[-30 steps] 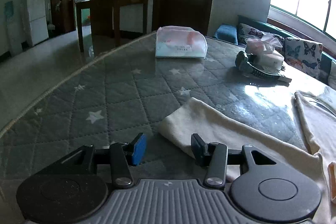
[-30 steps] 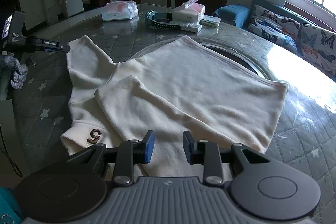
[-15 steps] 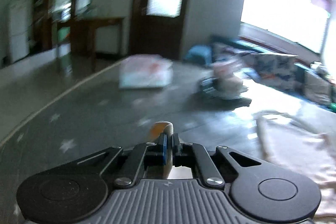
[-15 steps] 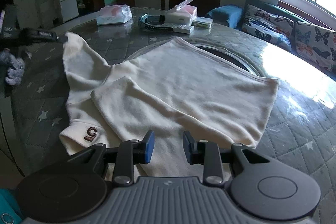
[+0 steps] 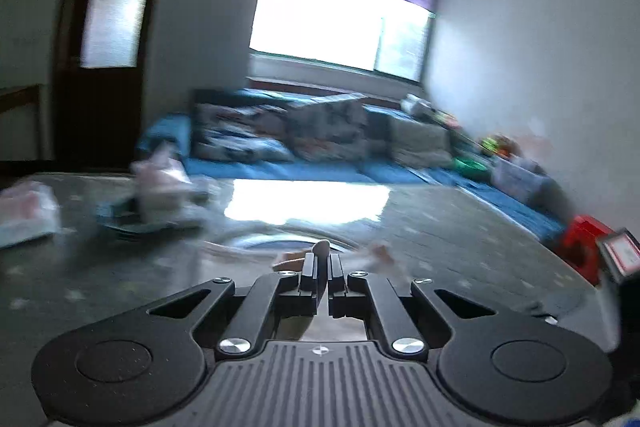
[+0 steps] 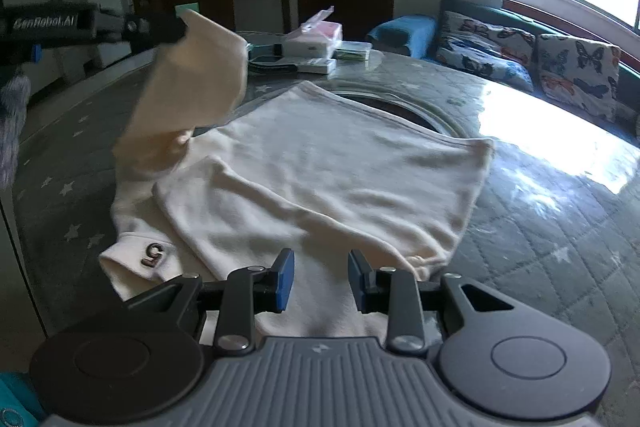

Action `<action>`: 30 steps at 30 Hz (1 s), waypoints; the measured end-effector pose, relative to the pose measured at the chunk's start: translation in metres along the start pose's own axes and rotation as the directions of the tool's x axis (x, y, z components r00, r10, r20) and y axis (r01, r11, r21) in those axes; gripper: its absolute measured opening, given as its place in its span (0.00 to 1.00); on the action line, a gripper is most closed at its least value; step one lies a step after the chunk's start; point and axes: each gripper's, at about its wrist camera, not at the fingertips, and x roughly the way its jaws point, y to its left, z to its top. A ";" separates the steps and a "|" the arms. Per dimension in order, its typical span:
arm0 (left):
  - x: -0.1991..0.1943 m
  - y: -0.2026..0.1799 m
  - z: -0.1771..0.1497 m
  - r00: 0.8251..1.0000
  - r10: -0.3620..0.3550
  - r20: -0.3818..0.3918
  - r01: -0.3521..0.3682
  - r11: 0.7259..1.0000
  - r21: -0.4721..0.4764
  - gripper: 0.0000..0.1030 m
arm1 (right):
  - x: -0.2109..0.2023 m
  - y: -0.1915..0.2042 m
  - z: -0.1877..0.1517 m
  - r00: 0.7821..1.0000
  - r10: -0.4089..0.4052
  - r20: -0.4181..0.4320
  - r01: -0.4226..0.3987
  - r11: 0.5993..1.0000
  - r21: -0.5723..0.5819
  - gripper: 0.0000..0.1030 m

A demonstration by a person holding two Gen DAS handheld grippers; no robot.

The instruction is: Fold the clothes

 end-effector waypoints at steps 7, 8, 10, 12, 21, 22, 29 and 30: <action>0.030 -0.037 -0.024 0.985 -0.122 -0.119 0.130 0.990 0.060 0.06 | -0.005 -0.010 -0.003 1.000 -0.023 0.006 0.023 0.999 0.037 0.28; 0.033 -0.040 -0.027 0.983 -0.130 -0.130 0.140 0.988 0.069 0.07 | -0.006 -0.010 -0.002 1.000 -0.024 0.007 0.023 0.999 0.041 0.28; 0.032 -0.043 -0.033 0.980 -0.140 -0.144 0.153 0.985 0.083 0.11 | -0.006 -0.011 -0.002 1.000 -0.024 0.009 0.024 0.999 0.046 0.28; 0.030 -0.043 -0.037 0.978 -0.148 -0.149 0.163 0.982 0.095 0.19 | -0.006 -0.010 -0.002 1.000 -0.025 0.012 0.025 0.999 0.048 0.28; -0.001 0.010 -0.039 0.993 -0.051 -0.106 0.064 0.990 0.125 0.43 | -0.002 -0.012 0.001 1.000 0.001 0.005 -0.001 0.996 0.088 0.28; -0.005 0.017 -0.042 0.993 -0.027 -0.113 0.041 0.991 0.129 0.43 | -0.001 -0.012 0.001 1.000 0.010 0.000 -0.010 0.996 0.092 0.28; -0.026 0.062 -0.072 0.976 0.105 -0.192 -0.081 0.988 0.129 0.43 | 0.017 -0.006 -0.003 0.998 0.043 -0.049 -0.038 0.994 0.102 0.28; -0.029 0.065 -0.076 0.973 0.111 -0.200 -0.086 0.988 0.129 0.43 | 0.019 -0.004 -0.004 0.997 0.048 -0.056 -0.043 0.994 0.102 0.28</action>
